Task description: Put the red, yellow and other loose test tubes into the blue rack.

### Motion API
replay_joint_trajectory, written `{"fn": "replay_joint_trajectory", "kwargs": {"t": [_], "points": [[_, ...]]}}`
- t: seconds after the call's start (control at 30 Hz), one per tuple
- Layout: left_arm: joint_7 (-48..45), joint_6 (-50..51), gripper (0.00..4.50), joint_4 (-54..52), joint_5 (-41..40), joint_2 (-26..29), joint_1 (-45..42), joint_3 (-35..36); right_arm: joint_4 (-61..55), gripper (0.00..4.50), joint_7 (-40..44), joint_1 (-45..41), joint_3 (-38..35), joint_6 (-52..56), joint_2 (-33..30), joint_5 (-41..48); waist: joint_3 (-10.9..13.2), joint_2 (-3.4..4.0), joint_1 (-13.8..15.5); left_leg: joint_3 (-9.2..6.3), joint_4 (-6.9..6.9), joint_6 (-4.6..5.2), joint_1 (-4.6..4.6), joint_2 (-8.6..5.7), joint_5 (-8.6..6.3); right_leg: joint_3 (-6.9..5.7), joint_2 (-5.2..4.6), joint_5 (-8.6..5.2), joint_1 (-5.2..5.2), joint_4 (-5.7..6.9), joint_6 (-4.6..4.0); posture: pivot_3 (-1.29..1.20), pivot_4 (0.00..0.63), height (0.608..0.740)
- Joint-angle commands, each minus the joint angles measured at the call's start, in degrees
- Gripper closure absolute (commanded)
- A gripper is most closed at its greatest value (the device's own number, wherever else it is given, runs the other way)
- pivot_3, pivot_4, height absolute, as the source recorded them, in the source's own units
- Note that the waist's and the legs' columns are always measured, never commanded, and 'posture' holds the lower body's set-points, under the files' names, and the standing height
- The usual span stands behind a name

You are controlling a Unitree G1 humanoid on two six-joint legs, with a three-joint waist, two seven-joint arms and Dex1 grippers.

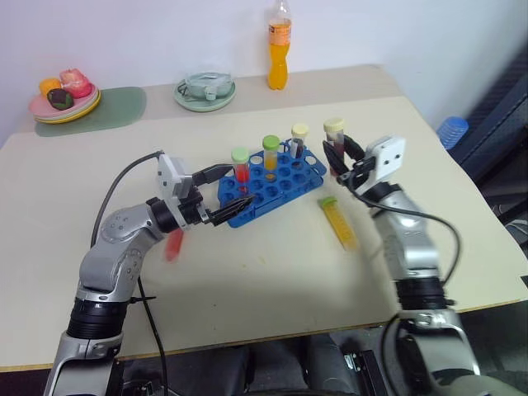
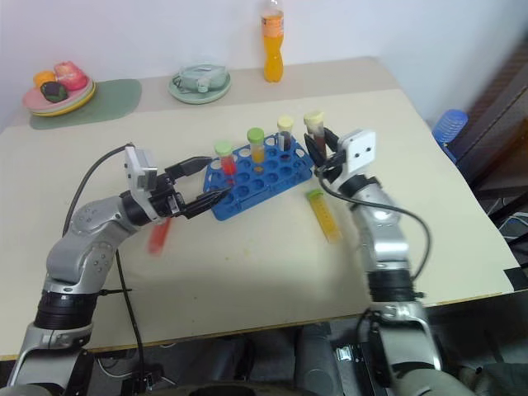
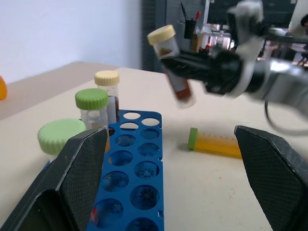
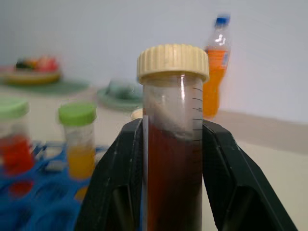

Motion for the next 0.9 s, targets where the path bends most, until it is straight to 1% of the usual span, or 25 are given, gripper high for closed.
{"fn": "replay_joint_trajectory", "kwargs": {"t": [0.03,0.1,0.17,0.2,0.27,0.4,0.57,0.8,0.9], "points": [[-0.5,-1.4,0.18,-0.2,0.0,-0.7,-0.9,-0.2,-8.5,2.84,5.0,-0.2,-2.6,19.1,-10.0,7.0,0.0,0.0,0.4,0.03,0.0,0.0,0.0,0.0,0.0,0.01,-0.02,0.0,0.0,-0.01,0.0,0.0,0.15,0.74],[-0.9,-1.4,0.18,0.3,0.1,-1.2,-1.2,-0.5,-8.1,2.84,7.3,-0.7,-3.3,26.6,-16.0,8.5,0.0,-0.01,1.0,0.03,0.03,0.01,0.02,0.0,0.0,0.01,-0.03,0.0,0.08,-0.06,0.0,0.0,0.15,0.74],[-1.2,-1.5,0.18,0.7,0.2,-1.6,-1.4,-0.9,-7.0,2.84,10.9,-0.4,-1.4,32.1,-22.2,8.2,0.0,-0.02,1.4,0.08,0.04,0.02,0.02,0.0,-0.01,0.02,-0.04,0.0,0.08,-0.08,0.0,0.0,0.15,0.74],[-1.3,-1.6,0.18,0.9,0.2,-1.8,-1.5,-1.0,-5.2,2.84,11.4,-1.0,-1.1,35.5,-24.2,8.3,0.0,-0.02,1.4,0.09,0.04,0.03,0.02,0.0,-0.01,0.02,-0.05,0.0,0.08,-0.09,0.0,0.0,0.15,0.74],[-1.5,-1.9,0.18,1.4,0.3,-1.9,-1.8,-1.3,-2.4,2.84,11.6,-2.7,-0.9,40.8,-26.0,8.8,0.0,-0.06,1.5,0.11,0.04,0.03,0.02,0.01,-0.01,0.02,-0.06,0.0,0.09,-0.09,0.0,0.0,0.15,0.74],[-1.8,-2.1,0.18,2.2,0.4,-2.4,-2.3,-1.7,2.1,2.84,18.2,-5.1,7.3,46.4,-32.0,6.2,0.0,-0.06,1.4,0.13,0.03,0.03,0.0,0.02,-0.01,0.01,-0.07,0.0,0.05,-0.09,0.01,0.0,0.15,0.74],[-2.0,-2.1,0.18,2.2,0.6,-2.9,-2.3,-1.9,7.6,2.84,22.4,-7.8,13.2,45.1,-33.4,2.8,0.0,-0.07,1.4,0.15,0.03,0.03,-0.01,0.03,-0.01,0.01,-0.07,0.01,0.04,-0.09,0.01,0.0,0.15,0.74],[-2.1,-2.0,0.18,1.9,0.7,-3.0,-1.9,-1.8,12.7,2.84,24.7,-10.1,16.1,43.7,-32.4,-0.7,0.0,-0.08,1.5,0.14,0.06,0.03,-0.01,0.02,-0.01,0.0,-0.07,0.01,0.06,-0.1,0.02,0.0,0.15,0.74],[-2.0,-1.8,0.18,1.5,0.7,-2.9,-1.6,-1.7,12.8,1.95,24.8,-10.2,16.5,43.2,-32.3,-1.9,0.0,-0.08,1.5,0.15,0.06,0.03,-0.01,0.02,-0.01,0.0,-0.07,0.01,0.06,-0.1,0.02,0.0,0.15,0.74]]}}
